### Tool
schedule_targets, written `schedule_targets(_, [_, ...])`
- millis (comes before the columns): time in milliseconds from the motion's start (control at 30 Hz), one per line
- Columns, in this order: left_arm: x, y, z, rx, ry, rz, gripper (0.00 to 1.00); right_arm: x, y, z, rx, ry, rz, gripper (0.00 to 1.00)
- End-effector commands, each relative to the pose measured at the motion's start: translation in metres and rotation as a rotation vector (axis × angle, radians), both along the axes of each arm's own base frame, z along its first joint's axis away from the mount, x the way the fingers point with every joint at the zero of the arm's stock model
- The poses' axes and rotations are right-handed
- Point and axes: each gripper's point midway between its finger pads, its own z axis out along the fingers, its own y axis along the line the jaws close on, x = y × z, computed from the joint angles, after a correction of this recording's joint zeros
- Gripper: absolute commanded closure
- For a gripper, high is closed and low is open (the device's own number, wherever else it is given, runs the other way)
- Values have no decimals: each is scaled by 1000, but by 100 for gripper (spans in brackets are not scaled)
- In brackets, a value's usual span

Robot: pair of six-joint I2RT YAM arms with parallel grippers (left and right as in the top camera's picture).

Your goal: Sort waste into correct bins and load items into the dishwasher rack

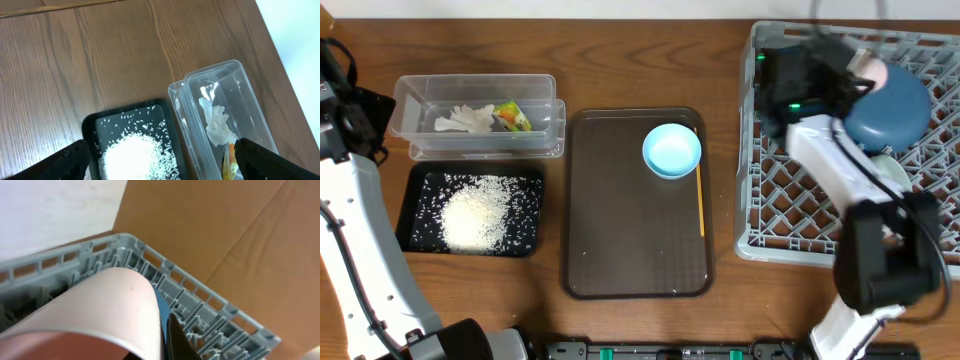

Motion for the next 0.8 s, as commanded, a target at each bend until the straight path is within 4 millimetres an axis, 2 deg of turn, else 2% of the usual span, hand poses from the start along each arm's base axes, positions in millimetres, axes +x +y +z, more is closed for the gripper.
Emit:
schedule_targets(0, [-1, 3, -1, 7, 8, 11, 5, -8, -1, -7, -171, 205, -99, 99])
schedule_targets(100, [-1, 3, -1, 7, 8, 11, 5, -4, 1, -23, -185, 252, -95, 94])
schedule_targets(200, [-1, 3, -1, 7, 7, 12, 5, -4, 3, -22, -184, 246, -89, 88])
schedule_targets(400, [-1, 3, -1, 7, 7, 12, 5, -2, 21, -21, -194, 257, -49, 84])
schedule_targets(533, [-1, 3, -1, 7, 7, 11, 5, -1, 31, -18, -194, 248, -27, 41])
schedule_targets(567, [-1, 3, -1, 7, 7, 11, 5, -1, 33, -17, -193, 242, -23, 34])
schedule_targets(700, [-1, 3, -1, 7, 7, 12, 5, -1, 41, -2, -166, 190, 8, 18])
schedule_targets(767, [-1, 3, -1, 7, 7, 11, 5, 1, 49, 13, -139, 175, 58, 14])
